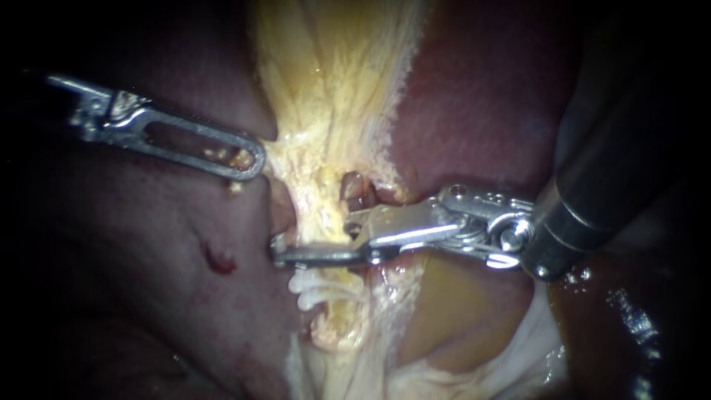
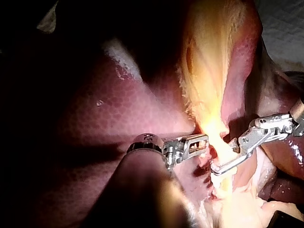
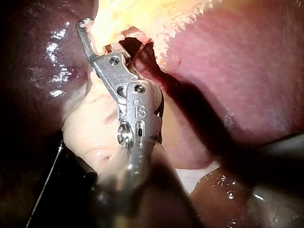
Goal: Going back third clip left tube
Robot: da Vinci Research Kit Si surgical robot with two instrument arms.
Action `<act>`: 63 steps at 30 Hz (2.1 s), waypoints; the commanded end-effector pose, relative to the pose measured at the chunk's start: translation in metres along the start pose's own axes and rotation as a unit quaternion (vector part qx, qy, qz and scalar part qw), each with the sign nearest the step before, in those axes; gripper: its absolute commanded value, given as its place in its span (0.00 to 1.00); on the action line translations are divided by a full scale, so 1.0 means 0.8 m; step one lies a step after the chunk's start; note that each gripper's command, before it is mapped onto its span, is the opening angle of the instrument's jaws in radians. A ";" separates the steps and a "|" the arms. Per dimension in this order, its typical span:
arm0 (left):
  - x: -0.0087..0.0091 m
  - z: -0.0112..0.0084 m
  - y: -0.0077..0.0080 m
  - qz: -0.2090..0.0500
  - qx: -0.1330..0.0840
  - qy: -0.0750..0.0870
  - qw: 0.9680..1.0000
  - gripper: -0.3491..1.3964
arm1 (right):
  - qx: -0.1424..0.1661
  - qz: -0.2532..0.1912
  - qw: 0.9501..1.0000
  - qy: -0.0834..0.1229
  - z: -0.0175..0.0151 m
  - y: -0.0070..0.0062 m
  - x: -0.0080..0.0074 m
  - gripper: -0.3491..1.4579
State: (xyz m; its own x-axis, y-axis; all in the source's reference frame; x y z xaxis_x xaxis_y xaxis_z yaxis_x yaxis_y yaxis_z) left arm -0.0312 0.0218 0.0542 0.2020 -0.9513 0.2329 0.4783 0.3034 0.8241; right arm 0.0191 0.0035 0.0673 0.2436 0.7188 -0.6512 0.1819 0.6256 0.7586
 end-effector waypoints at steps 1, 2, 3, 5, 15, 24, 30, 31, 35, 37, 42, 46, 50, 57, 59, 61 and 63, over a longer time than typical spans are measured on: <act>0.0000 0.0000 0.0000 0.000 0.000 0.000 1.000 0.00 | 0.000 0.000 1.000 0.000 0.0001 0.0000 0.0000 0.00; 0.0000 0.0000 0.0000 0.000 0.000 0.000 1.000 0.00 | 0.000 0.000 1.000 0.000 0.0001 0.0001 0.0000 0.00; 0.0000 0.0000 0.0000 0.000 0.000 0.000 1.000 0.00 | 0.001 0.000 1.000 0.000 0.0001 0.0001 0.0000 0.00; 0.0001 0.0000 0.0000 0.000 0.000 0.000 1.000 0.00 | 0.005 0.001 1.000 -0.001 0.0002 0.0001 0.0000 0.00; 0.0001 0.0001 0.0000 0.000 -0.001 0.000 1.000 0.00 | -0.009 -0.011 1.000 0.012 0.0027 0.0010 -0.0009 0.45; 0.0002 0.0002 0.0000 0.000 -0.001 -0.001 1.000 0.00 | -0.046 -0.074 0.996 0.014 0.0030 0.0029 -0.0023 0.46; 0.0003 0.0002 0.0000 0.000 -0.001 -0.001 1.000 0.00 | -0.057 -0.098 0.993 0.012 0.0010 0.0029 -0.0025 0.47; 0.0003 0.0002 0.0000 0.000 -0.001 -0.001 1.000 0.00 | -0.058 -0.103 0.993 0.012 0.0005 0.0028 -0.0026 0.47; 0.0003 0.0002 0.0000 0.000 -0.001 -0.001 1.000 0.00 | -0.064 -0.115 0.991 0.010 -0.0020 0.0021 -0.0026 0.47; 0.0003 0.0002 0.0000 0.000 -0.001 -0.001 1.000 0.00 | -0.067 -0.124 0.990 0.009 -0.0034 0.0016 -0.0025 0.47; 0.0003 0.0002 0.0000 0.000 -0.001 -0.001 1.000 0.00 | -0.064 -0.130 0.989 0.002 -0.0078 -0.0001 -0.0027 0.47; 0.0003 0.0002 0.0000 0.000 -0.001 -0.001 1.000 0.00 | -0.069 -0.140 0.988 -0.005 -0.0111 -0.0018 -0.0024 0.47; 0.0003 0.0002 0.0000 0.000 -0.001 -0.001 1.000 0.00 | -0.073 -0.149 0.986 -0.011 -0.0146 -0.0034 -0.0017 0.47; 0.0003 0.0003 -0.0001 0.000 -0.001 -0.001 1.000 0.00 | -0.076 -0.159 0.984 -0.017 -0.0188 -0.0052 -0.0002 0.47; 0.0003 0.0003 -0.0001 0.000 -0.001 -0.001 1.000 0.00 | -0.077 -0.161 0.984 -0.017 -0.0193 -0.0055 0.0000 0.47; 0.0004 0.0007 -0.0001 0.001 -0.002 -0.002 1.000 0.00 | -0.077 -0.163 0.983 -0.018 -0.0196 -0.0056 0.0000 0.47; 0.0006 0.0012 -0.0002 0.001 -0.004 -0.003 1.000 0.00 | -0.077 -0.163 0.983 -0.018 -0.0197 -0.0056 0.0000 0.47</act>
State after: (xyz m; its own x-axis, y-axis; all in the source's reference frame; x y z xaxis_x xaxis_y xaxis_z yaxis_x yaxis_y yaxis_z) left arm -0.0322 0.0211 0.0548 0.1973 -0.9510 0.2381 0.4835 0.3057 0.8203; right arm 0.0032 0.0055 0.0635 0.2301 0.4629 -0.8560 0.1104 0.8615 0.4956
